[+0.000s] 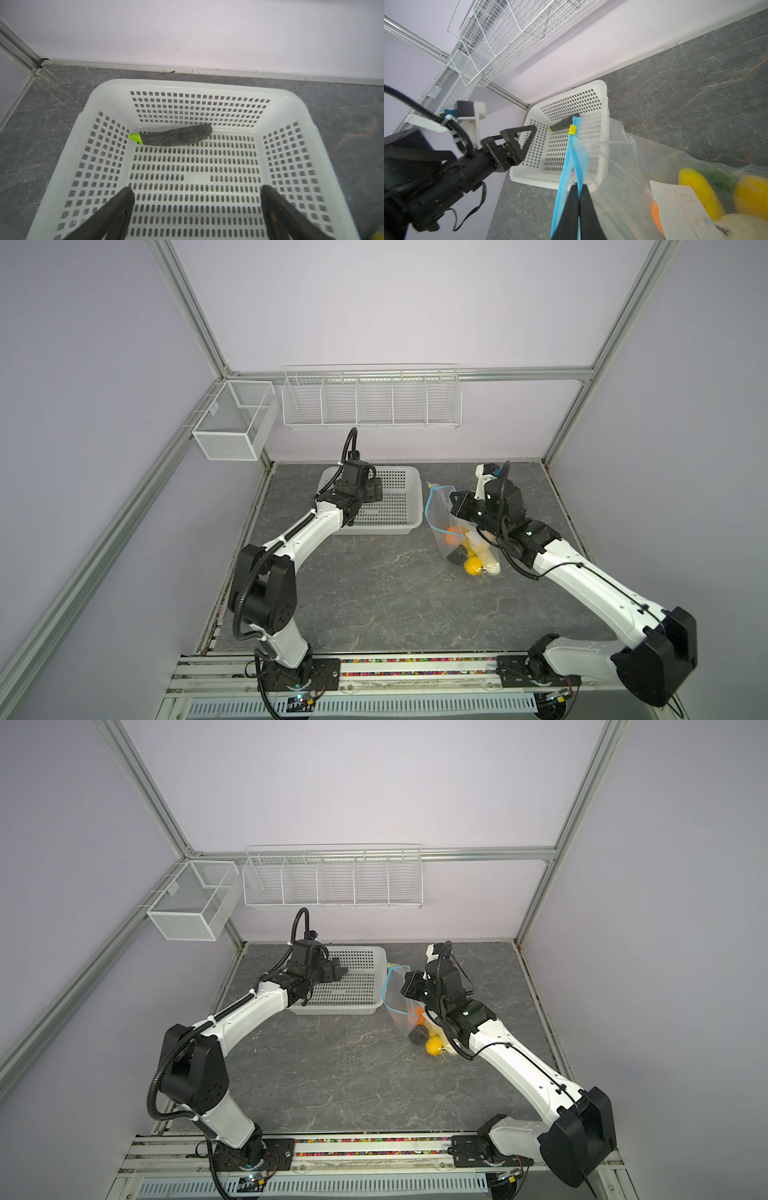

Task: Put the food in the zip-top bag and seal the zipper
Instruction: 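Move the left gripper back over the eggplant in the basket, then lower the left gripper toward the dark grey eggplant's thick end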

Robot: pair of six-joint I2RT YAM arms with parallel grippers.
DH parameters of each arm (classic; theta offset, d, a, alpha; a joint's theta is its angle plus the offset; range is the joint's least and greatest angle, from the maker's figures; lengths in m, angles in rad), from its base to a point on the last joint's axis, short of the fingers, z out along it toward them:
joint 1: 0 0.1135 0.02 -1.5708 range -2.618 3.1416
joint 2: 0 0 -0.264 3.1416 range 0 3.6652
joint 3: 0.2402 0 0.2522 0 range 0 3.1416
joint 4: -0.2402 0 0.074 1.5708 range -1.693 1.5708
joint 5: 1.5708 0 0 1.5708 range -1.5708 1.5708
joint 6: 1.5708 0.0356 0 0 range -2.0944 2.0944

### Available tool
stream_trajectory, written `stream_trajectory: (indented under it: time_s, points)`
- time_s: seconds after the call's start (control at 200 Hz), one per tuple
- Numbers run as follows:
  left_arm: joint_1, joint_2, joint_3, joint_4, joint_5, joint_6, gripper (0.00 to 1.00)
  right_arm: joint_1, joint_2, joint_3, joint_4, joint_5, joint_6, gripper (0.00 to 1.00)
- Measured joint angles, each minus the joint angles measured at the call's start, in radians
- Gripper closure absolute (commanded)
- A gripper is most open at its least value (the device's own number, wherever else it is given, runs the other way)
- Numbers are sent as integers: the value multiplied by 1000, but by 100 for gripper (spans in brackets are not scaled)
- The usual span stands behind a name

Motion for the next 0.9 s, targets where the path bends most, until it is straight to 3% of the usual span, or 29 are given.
stream_trajectory:
  time_s: [0.25,0.52,0.665,0.9]
  points:
    - [78,136,59,-2,19,43,6,-4,26,0,0,-6,-8,94]
    - [180,265,202,-49,208,79,7,-9,25,-3,10,-6,-8,94]
    - [198,354,321,-141,269,109,12,-13,20,-19,17,-5,-8,94]
    - [203,475,483,-267,305,145,12,-14,19,-21,17,-3,-8,94]
